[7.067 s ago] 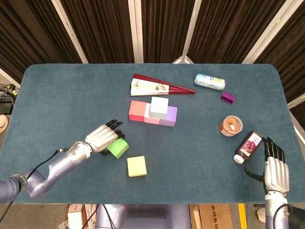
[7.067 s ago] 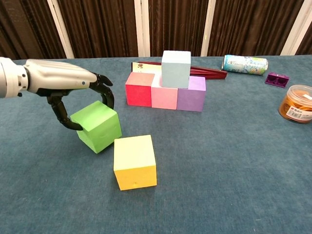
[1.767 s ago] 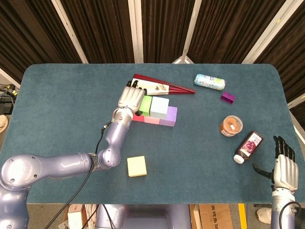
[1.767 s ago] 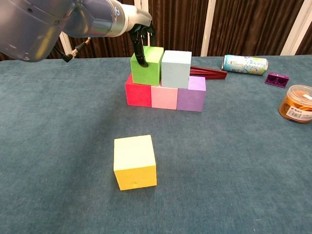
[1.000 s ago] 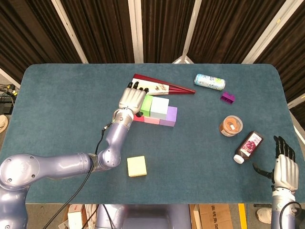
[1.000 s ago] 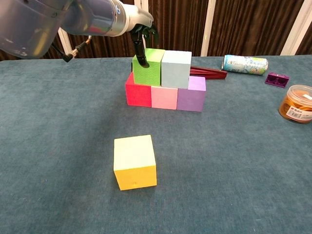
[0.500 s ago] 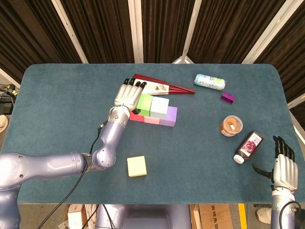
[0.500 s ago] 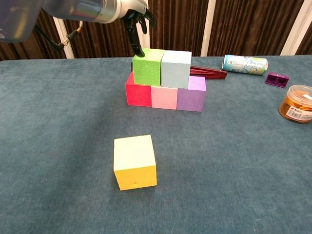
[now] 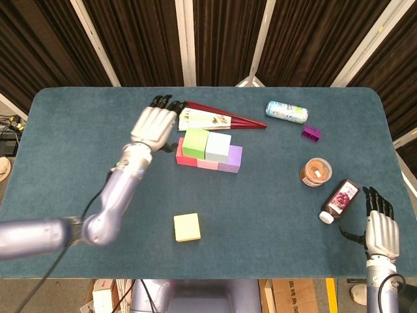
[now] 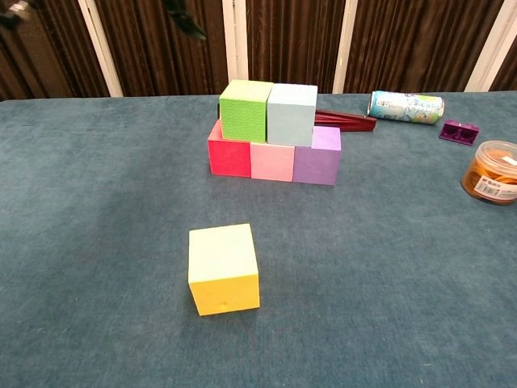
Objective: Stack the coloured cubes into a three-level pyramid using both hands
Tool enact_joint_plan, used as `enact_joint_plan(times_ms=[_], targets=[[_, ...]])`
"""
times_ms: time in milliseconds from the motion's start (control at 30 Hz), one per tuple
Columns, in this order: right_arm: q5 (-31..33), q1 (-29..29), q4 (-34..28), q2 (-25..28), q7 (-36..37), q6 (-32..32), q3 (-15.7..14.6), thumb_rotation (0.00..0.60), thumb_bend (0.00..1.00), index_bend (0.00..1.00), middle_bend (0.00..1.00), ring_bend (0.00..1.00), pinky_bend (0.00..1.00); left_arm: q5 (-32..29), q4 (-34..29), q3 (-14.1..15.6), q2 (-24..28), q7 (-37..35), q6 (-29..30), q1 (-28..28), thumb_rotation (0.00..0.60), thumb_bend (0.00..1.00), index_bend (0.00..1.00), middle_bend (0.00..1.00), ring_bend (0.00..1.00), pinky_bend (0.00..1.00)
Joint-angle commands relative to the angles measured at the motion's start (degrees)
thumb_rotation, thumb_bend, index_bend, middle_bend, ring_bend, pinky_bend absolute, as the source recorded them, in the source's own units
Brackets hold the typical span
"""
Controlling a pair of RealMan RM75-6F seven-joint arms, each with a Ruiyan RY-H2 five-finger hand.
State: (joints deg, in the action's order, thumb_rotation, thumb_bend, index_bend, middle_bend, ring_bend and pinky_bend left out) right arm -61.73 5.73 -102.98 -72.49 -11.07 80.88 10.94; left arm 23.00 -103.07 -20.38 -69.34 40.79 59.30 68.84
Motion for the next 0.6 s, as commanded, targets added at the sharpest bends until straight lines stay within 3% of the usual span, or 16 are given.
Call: enact_joint_plan(times_ms=[33,267,467,600], targets=[[-1.0,0.3,0.1,-0.2,-0.6,-0.2,-0.6,0.6,0.21,0.0,0.0,0.0,0.0,15.3,-10.4,3.9,9.8,-8.4,4.2,-11.0,0.6,0.3,0.17,0.16,0.0,0.0],[-6.5,1.3,1.4,-0.5,-0.4,-1.1,-2.5,0.6,0.21,0.0,0.01,0.0,0.0,36.8,-12.4,12.9,16.4,-17.8,13.0,-25.8,0.6,0.3,0.17,0.16,0.0,0.0],[-11.7,4.1,1.0,1.5,-0.4,-5.3,-4.1,0.6,0.21,0.0,0.02,0.0,0.0,49.3,-6.7,17.5,16.2,-31.1,20.6,-35.9,0.6,0.3,0.17,0.15,0.0,0.0],[-14.2,7.4,-2.3,5.3,0.1,-11.7,-5.2,0.6,0.21,0.0,0.02,0.0,0.0,54.1,0.0,19.2,13.8,-37.9,24.9,-40.9,0.6,0.3,0.17,0.15,0.0,0.0]])
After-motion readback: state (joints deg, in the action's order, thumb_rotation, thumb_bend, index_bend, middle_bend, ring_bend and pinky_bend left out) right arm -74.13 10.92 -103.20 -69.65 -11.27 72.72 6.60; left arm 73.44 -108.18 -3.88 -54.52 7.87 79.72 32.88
